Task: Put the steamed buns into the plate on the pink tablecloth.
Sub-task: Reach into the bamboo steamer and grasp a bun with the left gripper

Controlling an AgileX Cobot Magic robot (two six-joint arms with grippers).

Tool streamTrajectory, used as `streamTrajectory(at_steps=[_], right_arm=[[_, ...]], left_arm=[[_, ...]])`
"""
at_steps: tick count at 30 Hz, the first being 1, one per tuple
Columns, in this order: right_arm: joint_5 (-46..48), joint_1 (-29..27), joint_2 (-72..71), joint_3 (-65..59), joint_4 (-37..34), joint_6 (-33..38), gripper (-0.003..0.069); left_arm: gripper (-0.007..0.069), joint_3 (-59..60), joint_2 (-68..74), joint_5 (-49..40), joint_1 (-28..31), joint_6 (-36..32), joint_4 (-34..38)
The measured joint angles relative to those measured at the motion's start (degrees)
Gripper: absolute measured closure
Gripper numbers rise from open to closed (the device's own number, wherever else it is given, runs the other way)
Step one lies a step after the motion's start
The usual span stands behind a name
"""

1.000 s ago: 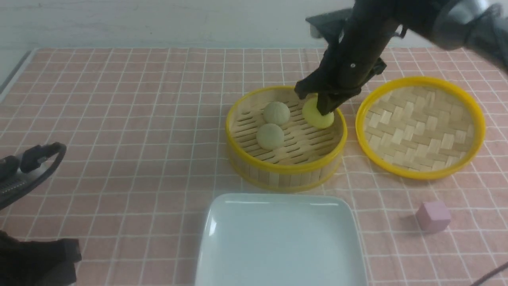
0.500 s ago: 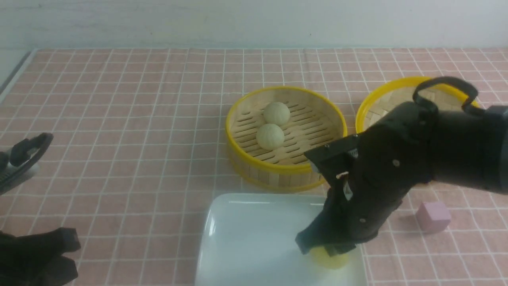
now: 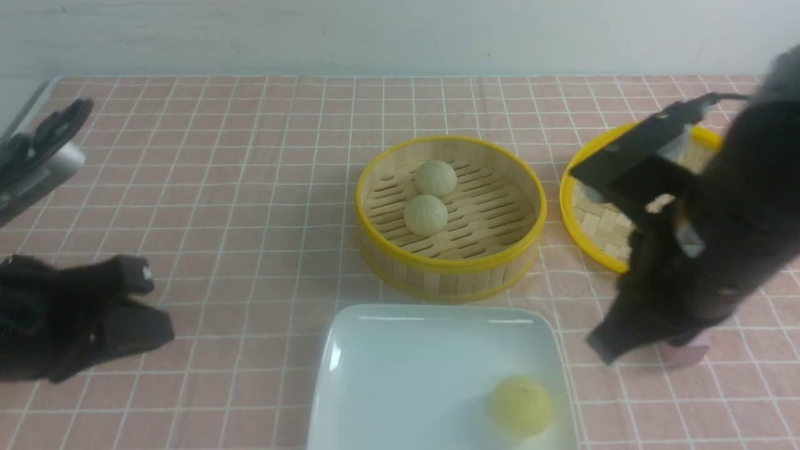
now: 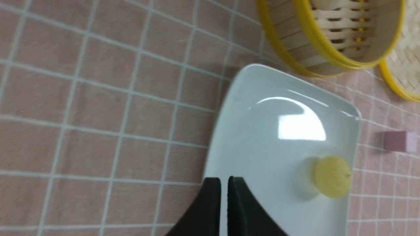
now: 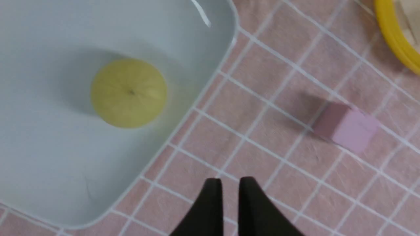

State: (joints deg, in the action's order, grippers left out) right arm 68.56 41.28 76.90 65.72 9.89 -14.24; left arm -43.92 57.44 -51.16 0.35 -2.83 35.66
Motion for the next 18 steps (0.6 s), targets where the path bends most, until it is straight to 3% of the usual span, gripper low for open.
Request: streamTrajectory(at_steps=[6, 8, 13, 14, 18], right_arm=[[-2.85, 0.00, -14.82, -12.11, 1.31, -3.40, 0.0671], [-6.51, 0.00, -19.59, -17.05, 1.98, -3.67, 0.0671], [-8.08, 0.00, -22.53, -20.88, 2.14, -6.03, 0.0670], [-8.14, 0.00, -22.53, -20.95, 2.29, -7.15, 0.0668], [-8.45, 0.00, -22.53, -20.95, 2.86, -9.01, 0.0666]], left_arm=[[0.0592, -12.70, 13.54, -6.58, -1.55, -5.08, 4.59], [0.0575, -18.89, 21.03, -5.90, -6.04, -3.33, 3.16], [0.0469, -30.96, 33.86, -3.11, -16.31, 4.18, -4.81], [0.0405, -35.99, 39.32, -2.36, -20.04, 7.07, -8.67], [0.0285, -47.29, 49.08, -1.96, -25.27, 11.21, -16.88]])
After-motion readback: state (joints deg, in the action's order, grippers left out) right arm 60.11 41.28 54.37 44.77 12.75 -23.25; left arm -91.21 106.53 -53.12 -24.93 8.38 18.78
